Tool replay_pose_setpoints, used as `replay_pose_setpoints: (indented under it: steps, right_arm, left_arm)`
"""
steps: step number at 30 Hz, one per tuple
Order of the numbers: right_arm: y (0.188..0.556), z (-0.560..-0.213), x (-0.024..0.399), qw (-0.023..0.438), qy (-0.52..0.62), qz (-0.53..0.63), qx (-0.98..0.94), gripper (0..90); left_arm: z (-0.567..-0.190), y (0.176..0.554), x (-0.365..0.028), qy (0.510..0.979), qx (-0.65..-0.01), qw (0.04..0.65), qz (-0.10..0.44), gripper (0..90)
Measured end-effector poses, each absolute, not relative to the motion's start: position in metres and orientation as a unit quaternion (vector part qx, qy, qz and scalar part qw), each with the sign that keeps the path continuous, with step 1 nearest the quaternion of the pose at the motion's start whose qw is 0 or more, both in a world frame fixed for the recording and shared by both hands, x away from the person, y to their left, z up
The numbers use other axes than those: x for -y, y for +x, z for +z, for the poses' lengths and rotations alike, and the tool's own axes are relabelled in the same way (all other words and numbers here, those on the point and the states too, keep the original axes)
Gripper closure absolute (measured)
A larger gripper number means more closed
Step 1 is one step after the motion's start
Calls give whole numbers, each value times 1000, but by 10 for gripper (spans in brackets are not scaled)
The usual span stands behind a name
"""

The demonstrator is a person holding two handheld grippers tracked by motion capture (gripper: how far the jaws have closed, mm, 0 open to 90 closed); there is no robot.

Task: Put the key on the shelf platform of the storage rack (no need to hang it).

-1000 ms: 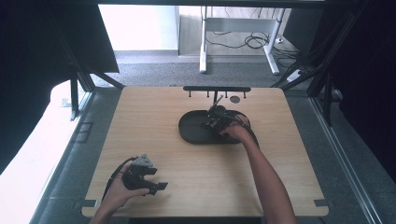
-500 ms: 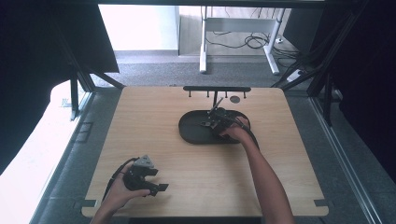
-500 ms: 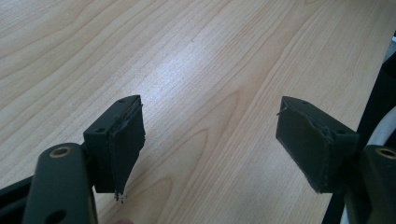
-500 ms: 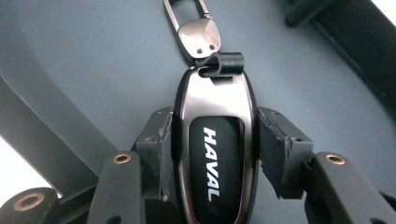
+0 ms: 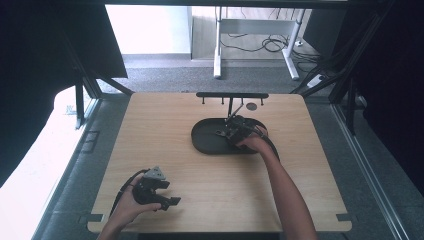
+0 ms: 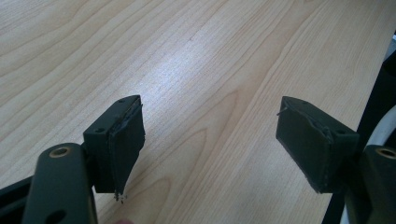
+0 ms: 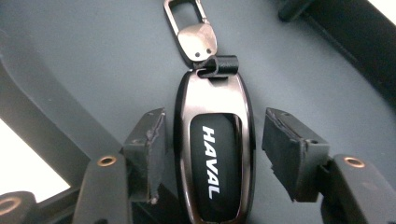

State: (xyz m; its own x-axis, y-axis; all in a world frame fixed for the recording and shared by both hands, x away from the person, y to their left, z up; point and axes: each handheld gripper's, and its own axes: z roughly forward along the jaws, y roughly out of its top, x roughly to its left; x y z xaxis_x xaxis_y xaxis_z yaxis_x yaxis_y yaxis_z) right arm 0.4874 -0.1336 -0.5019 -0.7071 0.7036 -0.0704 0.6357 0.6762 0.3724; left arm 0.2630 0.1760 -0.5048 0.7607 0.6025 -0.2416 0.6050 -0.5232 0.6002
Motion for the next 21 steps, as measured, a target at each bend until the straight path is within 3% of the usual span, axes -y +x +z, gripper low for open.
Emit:
replay_pose_setpoints:
  steps: [21]
  right_arm:
    - [439,-462,139,135,320,232,-908,368]
  left_arm:
    - [-506,263,-174,875,-344,341,-1,240]
